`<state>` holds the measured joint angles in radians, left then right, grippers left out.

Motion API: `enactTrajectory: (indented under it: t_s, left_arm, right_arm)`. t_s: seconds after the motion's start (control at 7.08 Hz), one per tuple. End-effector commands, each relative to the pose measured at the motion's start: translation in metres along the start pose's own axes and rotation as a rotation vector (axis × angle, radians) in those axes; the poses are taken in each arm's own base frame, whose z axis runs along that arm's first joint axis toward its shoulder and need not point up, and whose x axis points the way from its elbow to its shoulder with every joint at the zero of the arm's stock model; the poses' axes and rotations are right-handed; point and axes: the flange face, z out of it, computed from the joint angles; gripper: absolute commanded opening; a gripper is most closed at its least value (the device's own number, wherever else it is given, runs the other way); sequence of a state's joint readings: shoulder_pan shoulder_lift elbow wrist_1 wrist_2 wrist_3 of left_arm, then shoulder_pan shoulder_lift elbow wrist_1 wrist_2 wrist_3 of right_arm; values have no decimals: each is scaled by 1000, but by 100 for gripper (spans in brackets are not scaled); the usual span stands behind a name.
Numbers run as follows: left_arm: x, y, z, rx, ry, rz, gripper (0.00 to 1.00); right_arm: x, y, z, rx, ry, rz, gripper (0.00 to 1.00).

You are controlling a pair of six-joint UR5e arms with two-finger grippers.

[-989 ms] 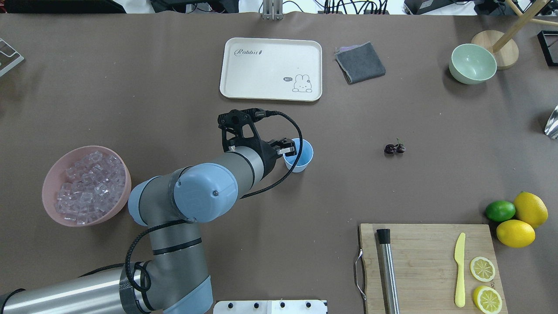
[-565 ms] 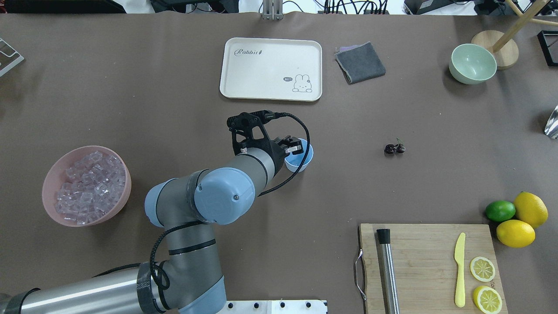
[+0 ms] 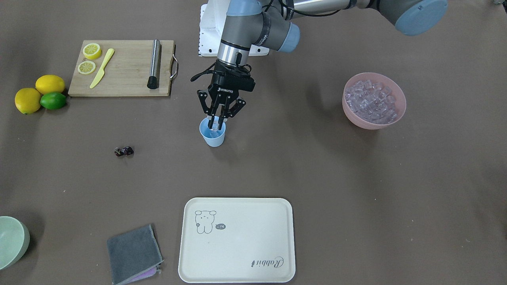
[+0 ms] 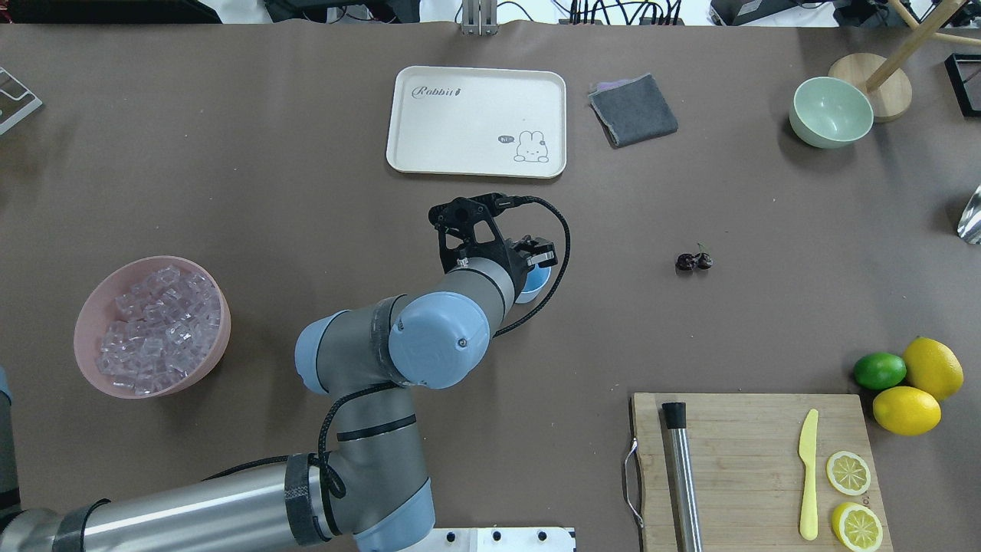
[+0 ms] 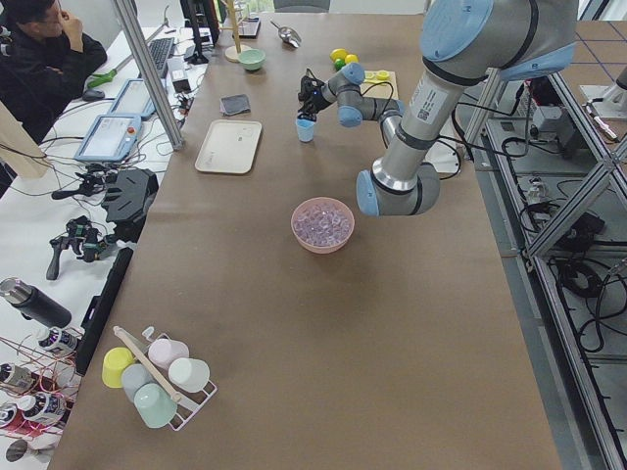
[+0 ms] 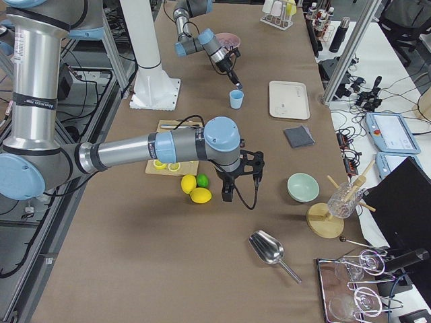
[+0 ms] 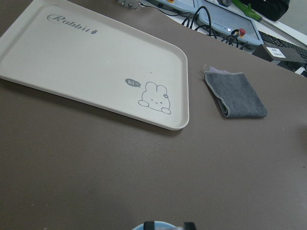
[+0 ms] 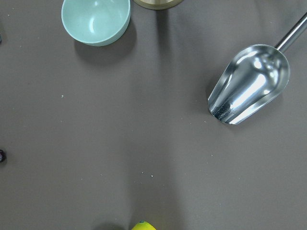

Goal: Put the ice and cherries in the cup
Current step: 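Open the left gripper to drop the ice cube into the cup, then move the left gripper back over the pink bowl of ice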

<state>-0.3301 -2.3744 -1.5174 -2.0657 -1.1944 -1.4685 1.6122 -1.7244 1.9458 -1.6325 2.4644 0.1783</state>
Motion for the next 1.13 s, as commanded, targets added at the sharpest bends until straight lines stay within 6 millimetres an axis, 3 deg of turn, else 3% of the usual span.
enactTrajectory:
  t_s: [0.0,0.14,0.42,0.57,0.85,0.99]
  left_arm:
    - [5,0,0,-1,2,4,97]
    - [3,0,0,-3,-2,9,97]
    - [5,-10,-18,-16,13,28,97]
    - [-2,-35,-39,-64,-5,101,97]
    - [-61,-107,-107,-132,-123,177,97]
    - [-99,-134,-125,-134,-205,196,97]
  right_arm:
    - [0,0,0,-1,-1,3,100]
    - [0,0,0,0,-1,1,100]
    - [-2,0,-2,3,-1,-5,100]
    - [-4,0,-3,6,-2,-9,100]
    - [-9,1,-2,1,-6,-19,100]
    - [-24,2,5,-20,-32,-44,100]
